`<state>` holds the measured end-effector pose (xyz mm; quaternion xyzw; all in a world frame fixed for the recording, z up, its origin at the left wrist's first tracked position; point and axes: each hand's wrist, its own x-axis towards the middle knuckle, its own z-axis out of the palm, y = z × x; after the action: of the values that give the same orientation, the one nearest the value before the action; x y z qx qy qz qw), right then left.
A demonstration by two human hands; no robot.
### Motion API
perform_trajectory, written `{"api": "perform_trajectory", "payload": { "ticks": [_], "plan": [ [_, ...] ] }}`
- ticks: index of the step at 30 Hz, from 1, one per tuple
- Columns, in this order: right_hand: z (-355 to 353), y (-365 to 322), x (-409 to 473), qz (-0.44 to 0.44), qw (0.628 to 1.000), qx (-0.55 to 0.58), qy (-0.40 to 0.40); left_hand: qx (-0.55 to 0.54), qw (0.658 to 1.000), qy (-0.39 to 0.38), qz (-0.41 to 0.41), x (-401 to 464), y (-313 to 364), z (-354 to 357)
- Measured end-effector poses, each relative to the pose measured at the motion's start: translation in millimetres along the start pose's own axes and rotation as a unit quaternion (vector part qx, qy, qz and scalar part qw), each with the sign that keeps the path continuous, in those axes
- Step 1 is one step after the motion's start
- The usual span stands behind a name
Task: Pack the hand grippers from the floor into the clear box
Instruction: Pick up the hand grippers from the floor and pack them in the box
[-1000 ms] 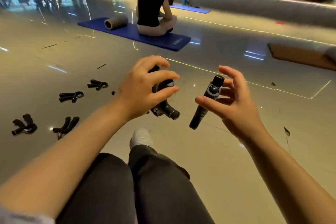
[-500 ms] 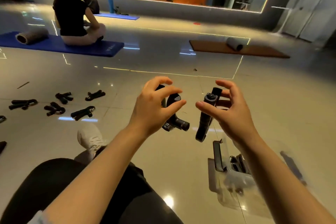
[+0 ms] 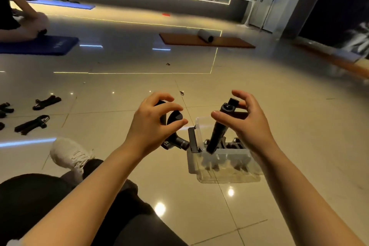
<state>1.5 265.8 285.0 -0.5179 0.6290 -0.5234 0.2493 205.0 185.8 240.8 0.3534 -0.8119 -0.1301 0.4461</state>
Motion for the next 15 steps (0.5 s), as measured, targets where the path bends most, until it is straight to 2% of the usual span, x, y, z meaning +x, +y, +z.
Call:
{"api": "perform_trajectory", "payload": {
  "ticks": [5, 9, 12, 15],
  "plan": [
    [-23, 12, 7, 0.014, 0.998, -0.02, 0.053, -0.007, 1.0, -0.024, 0.017, 3, 6, -7],
    [-6, 36, 22, 0.061, 0.997, -0.026, 0.026, -0.002, 1.0, -0.021, 0.008, 3, -13, -10],
    [14, 60, 41, 0.079, 0.997, -0.015, 0.006, 0.002, 0.999, -0.03, -0.029, 21, -35, 8],
    [25, 79, 57, 0.094, 0.995, -0.018, -0.007, -0.01, 0.998, -0.053, -0.032, 44, -49, 31]
  ]
}}
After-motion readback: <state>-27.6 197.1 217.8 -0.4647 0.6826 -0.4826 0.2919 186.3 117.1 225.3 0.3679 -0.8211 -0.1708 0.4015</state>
